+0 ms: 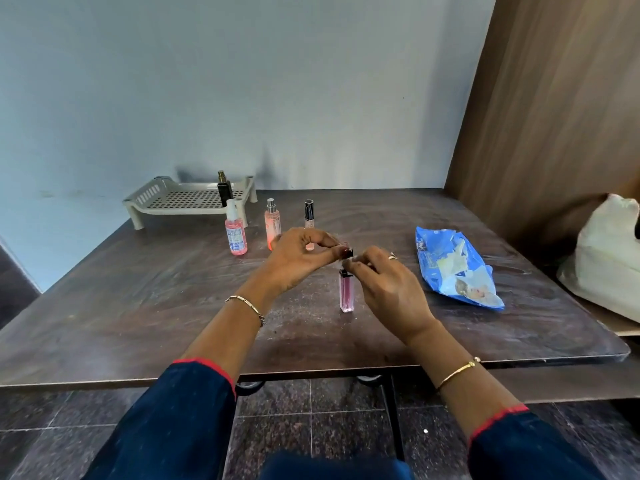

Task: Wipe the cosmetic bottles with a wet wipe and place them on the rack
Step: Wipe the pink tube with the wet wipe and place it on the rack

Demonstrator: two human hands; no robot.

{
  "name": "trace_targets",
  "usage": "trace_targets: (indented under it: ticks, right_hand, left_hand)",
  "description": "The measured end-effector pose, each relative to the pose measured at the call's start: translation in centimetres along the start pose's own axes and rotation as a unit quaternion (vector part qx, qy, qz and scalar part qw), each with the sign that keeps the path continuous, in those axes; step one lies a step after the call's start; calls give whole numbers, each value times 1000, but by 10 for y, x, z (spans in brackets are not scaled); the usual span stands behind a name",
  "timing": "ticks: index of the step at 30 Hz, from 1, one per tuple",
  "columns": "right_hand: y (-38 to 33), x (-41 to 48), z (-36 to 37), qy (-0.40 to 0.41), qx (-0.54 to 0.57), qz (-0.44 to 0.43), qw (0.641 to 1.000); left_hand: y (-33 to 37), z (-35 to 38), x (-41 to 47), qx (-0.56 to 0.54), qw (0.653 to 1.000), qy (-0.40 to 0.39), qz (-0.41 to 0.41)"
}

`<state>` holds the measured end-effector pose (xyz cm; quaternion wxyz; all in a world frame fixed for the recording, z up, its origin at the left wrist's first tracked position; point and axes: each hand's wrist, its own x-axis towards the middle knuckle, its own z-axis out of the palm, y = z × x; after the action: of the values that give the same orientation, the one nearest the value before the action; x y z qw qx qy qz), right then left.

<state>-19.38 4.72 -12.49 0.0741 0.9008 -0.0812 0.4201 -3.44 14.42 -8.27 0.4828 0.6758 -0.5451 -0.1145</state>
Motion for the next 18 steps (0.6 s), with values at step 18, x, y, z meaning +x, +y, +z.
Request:
trace_targets:
  ticks: [18]
  right_hand:
    - [2,-17,5,-19,37,51,998]
  left_hand:
    - [-2,-2,4,23,1000,11,-14]
